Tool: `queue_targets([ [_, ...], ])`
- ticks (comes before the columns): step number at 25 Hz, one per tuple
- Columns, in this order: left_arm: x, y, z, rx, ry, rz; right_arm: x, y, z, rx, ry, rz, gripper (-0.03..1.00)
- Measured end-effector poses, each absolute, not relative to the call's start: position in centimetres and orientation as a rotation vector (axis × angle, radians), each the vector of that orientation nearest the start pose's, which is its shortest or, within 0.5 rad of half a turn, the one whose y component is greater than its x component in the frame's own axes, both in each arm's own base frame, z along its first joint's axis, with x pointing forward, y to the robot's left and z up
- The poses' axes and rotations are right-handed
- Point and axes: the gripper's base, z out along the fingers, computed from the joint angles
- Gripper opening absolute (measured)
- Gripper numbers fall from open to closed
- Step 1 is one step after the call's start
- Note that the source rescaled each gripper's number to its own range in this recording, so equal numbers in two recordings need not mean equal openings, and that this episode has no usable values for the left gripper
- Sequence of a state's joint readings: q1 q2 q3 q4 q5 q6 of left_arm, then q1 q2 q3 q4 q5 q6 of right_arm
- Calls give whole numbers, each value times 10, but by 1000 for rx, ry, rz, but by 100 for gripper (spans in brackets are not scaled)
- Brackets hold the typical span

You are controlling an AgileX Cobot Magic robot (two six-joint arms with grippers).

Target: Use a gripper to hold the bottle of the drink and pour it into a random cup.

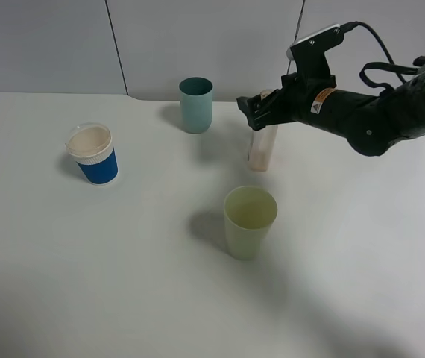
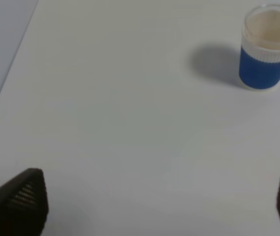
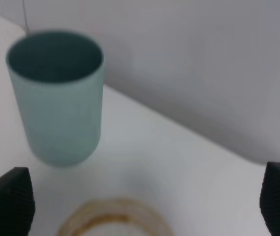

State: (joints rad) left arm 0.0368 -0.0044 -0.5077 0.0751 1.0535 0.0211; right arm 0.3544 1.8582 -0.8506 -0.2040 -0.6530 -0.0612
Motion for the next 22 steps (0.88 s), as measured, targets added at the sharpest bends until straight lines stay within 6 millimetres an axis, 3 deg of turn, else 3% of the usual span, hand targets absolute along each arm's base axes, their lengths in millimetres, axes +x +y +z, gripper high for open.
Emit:
queue_targets([
  [9,-7,6,280,-20,2025,126,330,132,228,-596,1710,170,86],
  [15,-7,6,280,-20,2025,126,309,123,280,-585,1595,136,86],
  [22,-7,6,280,-20,2025,126,276,85,341,-559,1488,-34,86],
])
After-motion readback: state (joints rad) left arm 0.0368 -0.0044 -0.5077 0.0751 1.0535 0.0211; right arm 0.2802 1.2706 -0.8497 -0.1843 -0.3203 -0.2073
